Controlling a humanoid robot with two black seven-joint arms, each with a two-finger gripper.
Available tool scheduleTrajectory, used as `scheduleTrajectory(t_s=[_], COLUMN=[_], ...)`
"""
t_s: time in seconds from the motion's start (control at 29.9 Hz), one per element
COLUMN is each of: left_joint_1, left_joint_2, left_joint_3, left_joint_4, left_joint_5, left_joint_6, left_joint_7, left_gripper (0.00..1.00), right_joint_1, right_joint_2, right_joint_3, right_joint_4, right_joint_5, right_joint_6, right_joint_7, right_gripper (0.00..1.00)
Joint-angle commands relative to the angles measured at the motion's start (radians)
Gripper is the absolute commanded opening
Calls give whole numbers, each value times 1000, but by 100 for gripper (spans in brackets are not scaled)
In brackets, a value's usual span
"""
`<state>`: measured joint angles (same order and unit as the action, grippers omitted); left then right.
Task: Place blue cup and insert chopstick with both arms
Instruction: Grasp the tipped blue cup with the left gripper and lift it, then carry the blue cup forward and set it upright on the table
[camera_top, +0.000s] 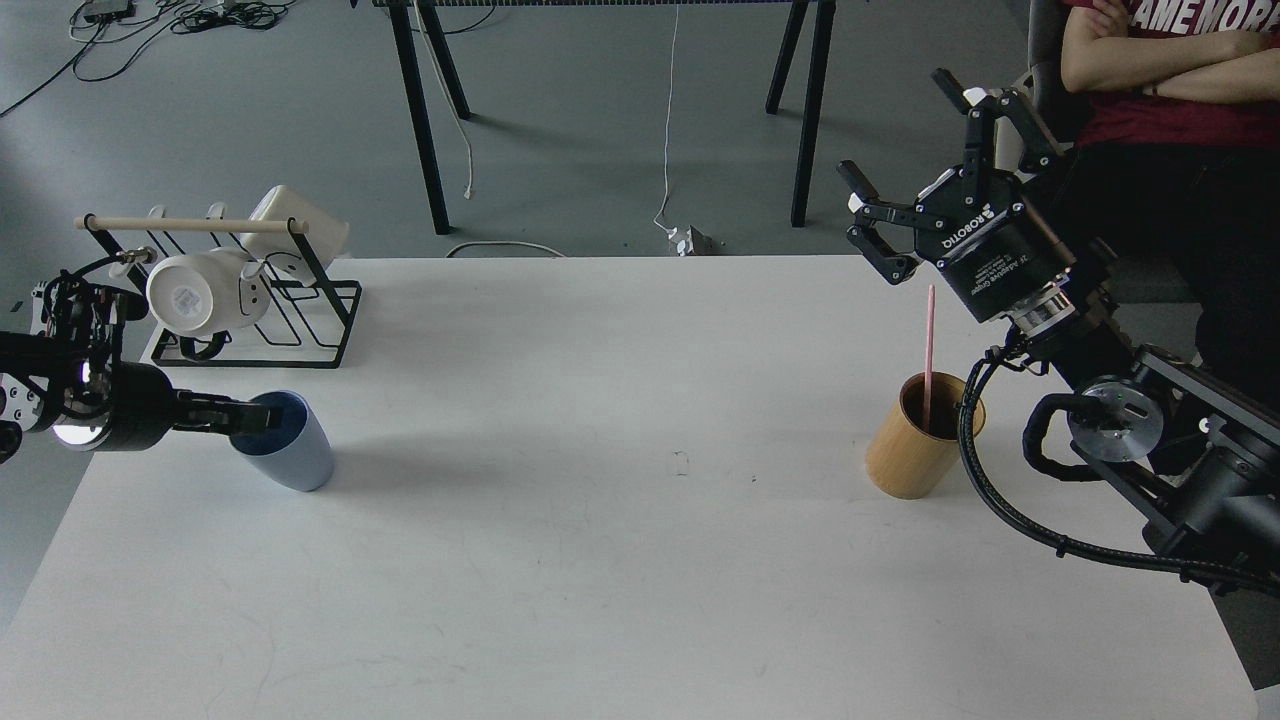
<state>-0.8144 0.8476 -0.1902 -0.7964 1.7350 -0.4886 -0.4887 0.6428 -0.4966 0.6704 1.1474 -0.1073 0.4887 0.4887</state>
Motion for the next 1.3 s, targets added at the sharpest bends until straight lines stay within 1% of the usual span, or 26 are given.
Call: scheduleTrajectory(t_s=[0.0,0.07,0.1,0.13,0.43,0.5,0.6,0.67,0.77,0.84,0.97,1.14,1.27], left_joint_1=[3,3,3,3,-6,-11,-32,-81,-173,-219,-301,-413,-428], left_joint_2=[1,1,1,1,11,25,79,97,85,53,-77,-280,-432], left_joint_3=[0,0,0,0,-3,-17,-38,-52,-52,-49,-22,141,228], left_joint_4=[-1,-3,-4,-7,-36,-79,-180,-245,-323,-348,-308,-169,-43], left_joint_5=[0,0,0,0,-5,-11,-25,-46,-69,-80,-86,-81,-68], left_joint_6=[0,0,0,0,0,0,0,0,0,0,0,0,0], left_joint_7=[0,0,0,0,0,0,0,0,0,0,0,0,0], left_gripper=[24,10,6,4,0,0,0,0,0,0,0,0,0], right_joint_1=[-2,-2,-2,-2,-12,-12,-12,-12,-11,-9,-6,-11,-11], right_joint_2=[-3,-3,-3,-3,-3,-5,-5,-5,-7,-8,-26,-40,-40], right_joint_3=[0,0,0,0,0,5,41,72,119,139,156,166,166], right_joint_4=[0,0,0,-3,-6,-6,-9,-26,-57,-78,-103,-117,-129], right_joint_5=[0,0,0,0,0,1,0,1,1,1,3,4,6], right_joint_6=[0,0,0,0,0,0,0,0,0,0,0,0,0], right_joint_7=[0,0,0,0,0,0,0,0,0,0,0,0,0], right_gripper=[98,98,98,98,98,98,98,98,98,98,98,98,98])
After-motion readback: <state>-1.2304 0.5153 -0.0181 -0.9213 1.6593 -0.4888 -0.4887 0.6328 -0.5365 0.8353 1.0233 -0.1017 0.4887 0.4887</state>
